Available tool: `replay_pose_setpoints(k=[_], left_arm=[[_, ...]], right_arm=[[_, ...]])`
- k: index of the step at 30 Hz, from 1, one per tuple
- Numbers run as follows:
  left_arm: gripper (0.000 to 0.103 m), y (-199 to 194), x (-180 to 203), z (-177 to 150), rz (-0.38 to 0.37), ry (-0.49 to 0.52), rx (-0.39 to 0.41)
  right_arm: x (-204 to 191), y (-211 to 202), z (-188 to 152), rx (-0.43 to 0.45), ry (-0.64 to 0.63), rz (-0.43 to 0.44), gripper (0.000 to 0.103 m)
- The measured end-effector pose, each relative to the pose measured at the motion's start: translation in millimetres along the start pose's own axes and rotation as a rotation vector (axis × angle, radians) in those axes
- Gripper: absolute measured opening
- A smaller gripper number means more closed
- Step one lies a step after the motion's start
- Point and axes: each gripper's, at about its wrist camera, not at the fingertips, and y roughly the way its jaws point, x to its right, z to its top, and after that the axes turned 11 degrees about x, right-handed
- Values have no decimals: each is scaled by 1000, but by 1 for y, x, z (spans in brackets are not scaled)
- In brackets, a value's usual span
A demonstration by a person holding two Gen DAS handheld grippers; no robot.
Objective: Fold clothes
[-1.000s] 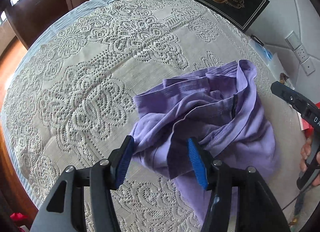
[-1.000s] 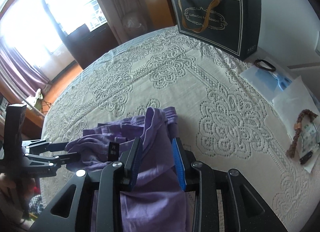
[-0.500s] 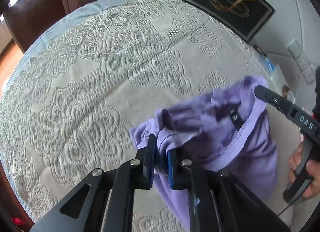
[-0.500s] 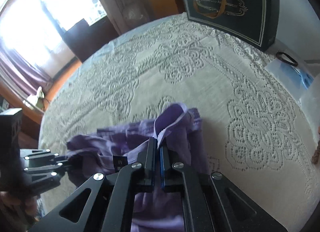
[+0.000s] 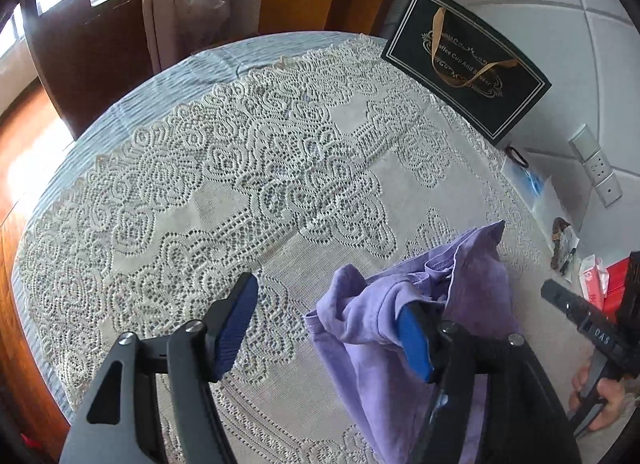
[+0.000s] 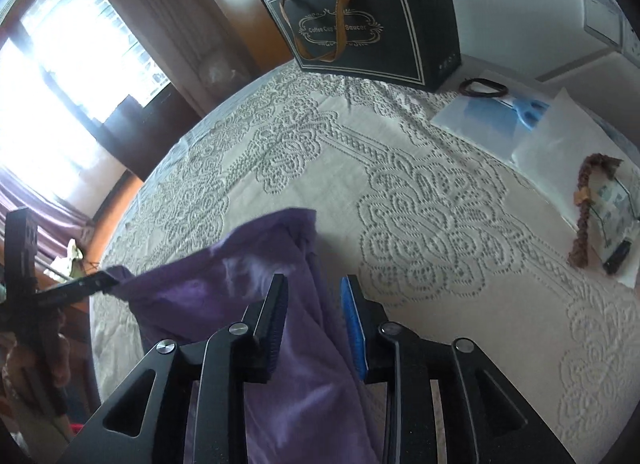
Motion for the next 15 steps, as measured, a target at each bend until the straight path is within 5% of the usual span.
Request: replay_pose_setpoints(k=[3,6,12,15], left_arm=[[70,-4,-2,6,-24,-6,-1],[103,-4,0,9,-91,-15,3],[103,-4,8,11,-47,9,22],[103,-6,-12,13,-140,-136,-1]], right_arm=[[8,-16,-20,-34,-2,-10,29],[15,-28,-39,-51,20,-13,30],[23,-44,-65,-69,67,-10,31],[26,-51,-67,-52,94,-3,31]])
